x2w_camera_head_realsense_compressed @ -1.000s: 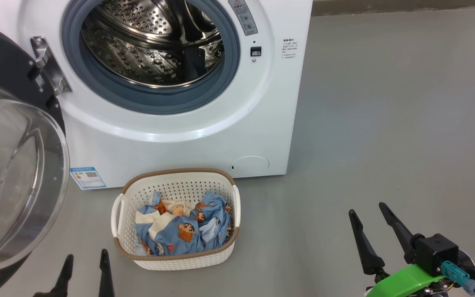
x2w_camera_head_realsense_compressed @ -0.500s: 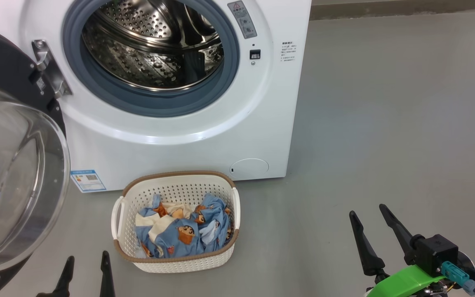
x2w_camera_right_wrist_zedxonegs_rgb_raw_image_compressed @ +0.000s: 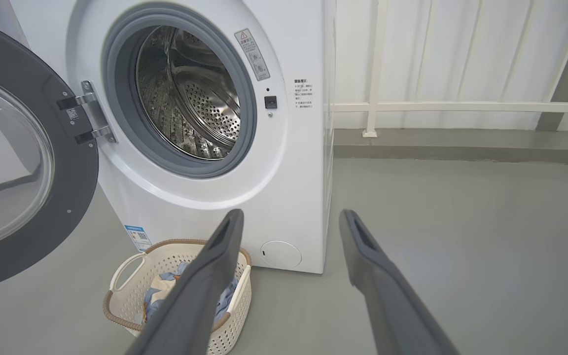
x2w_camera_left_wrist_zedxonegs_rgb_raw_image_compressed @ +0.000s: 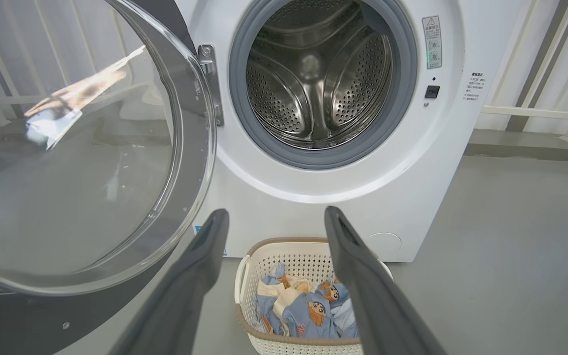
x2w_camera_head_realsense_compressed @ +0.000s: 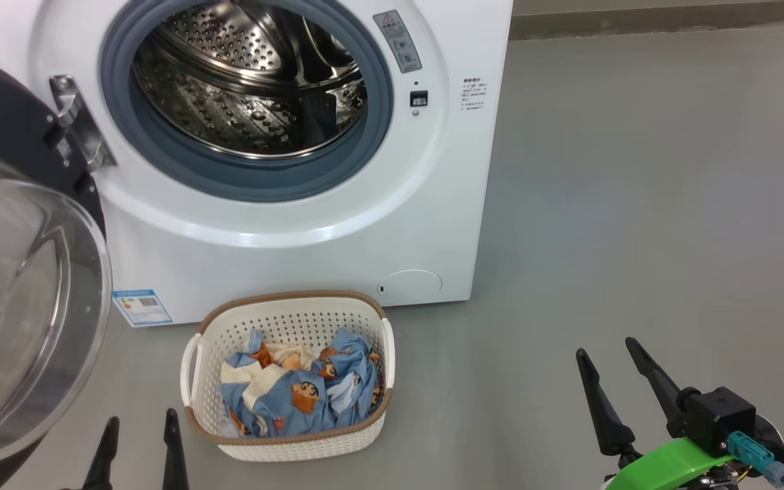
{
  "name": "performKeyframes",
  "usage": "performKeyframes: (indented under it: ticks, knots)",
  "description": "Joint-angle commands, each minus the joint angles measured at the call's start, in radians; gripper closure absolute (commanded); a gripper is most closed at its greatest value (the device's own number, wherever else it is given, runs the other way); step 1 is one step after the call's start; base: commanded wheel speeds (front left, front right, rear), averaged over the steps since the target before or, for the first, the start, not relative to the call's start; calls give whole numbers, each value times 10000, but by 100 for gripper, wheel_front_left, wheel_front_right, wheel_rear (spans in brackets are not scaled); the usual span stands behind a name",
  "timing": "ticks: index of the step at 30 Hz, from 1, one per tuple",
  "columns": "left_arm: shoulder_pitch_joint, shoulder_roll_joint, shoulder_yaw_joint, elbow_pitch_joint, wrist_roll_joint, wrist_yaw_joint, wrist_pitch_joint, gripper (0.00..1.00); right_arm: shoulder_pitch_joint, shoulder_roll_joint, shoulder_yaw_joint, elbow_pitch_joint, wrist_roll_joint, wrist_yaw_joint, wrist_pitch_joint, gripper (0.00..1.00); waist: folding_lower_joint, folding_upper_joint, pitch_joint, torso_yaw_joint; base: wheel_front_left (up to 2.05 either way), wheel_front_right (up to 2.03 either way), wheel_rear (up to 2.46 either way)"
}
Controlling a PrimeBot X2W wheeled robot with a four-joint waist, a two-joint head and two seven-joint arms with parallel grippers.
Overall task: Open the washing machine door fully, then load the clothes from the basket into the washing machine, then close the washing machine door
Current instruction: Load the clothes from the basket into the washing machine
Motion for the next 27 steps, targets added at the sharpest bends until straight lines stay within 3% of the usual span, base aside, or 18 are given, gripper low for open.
performKeyframes:
  ticks: [1,15,27]
  knots:
    - [-470,124,287,-252,24,86,-101,0,-200,-22,235,-234,111,16,-11,0,0,0,4,-2,136,-136,0]
    - [-520,215,224,-149,-46,128,-73,0,-186,-22,253,-245,135,16,73,0,0,0,30,36,175,-175,0]
    - [-550,252,205,-75,-133,213,-104,0,-207,-22,287,-231,172,16,118,0,0,0,22,46,42,-42,0]
